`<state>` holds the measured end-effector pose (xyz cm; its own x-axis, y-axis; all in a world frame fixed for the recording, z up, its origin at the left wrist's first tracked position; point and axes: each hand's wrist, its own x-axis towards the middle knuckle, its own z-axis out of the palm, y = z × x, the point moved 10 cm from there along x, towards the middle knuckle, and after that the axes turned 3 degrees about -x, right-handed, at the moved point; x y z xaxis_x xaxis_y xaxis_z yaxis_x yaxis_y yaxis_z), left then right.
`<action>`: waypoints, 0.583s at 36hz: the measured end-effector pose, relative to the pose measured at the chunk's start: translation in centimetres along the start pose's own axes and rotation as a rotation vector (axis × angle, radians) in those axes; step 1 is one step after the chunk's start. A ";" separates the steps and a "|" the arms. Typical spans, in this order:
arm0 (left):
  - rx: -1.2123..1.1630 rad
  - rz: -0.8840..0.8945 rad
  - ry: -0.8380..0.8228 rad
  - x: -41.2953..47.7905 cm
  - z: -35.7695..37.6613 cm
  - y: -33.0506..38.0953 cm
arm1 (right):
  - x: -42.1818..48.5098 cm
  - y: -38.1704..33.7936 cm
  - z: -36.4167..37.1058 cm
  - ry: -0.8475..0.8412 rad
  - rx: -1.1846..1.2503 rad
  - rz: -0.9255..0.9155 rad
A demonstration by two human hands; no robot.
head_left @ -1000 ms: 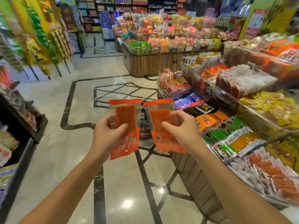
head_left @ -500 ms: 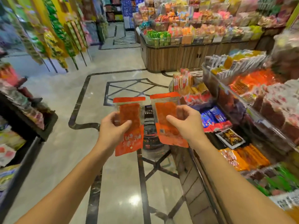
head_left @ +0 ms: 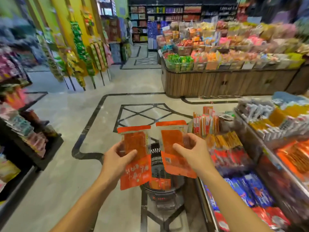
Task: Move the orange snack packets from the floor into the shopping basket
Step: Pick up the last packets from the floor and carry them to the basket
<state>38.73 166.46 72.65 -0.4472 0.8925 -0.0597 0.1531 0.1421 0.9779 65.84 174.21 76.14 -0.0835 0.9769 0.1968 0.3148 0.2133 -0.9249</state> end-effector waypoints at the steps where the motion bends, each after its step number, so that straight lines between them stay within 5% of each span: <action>1: 0.003 -0.002 -0.013 1.9 0.4 -0.2 | 1.6 0.4 0.4 0.002 0.002 0.009; 14: -0.071 -0.123 -0.151 20.8 10.1 -2.6 | 19.0 9.0 2.7 0.031 0.020 0.207; 21: -0.005 -0.265 -0.104 29.3 14.9 -9.7 | 26.9 20.5 6.8 -0.057 0.081 0.382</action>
<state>37.24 197.60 58.44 -0.3783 0.8637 -0.3330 0.0383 0.3740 0.9266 63.62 204.79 60.24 -0.0279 0.9828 -0.1825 0.2581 -0.1693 -0.9512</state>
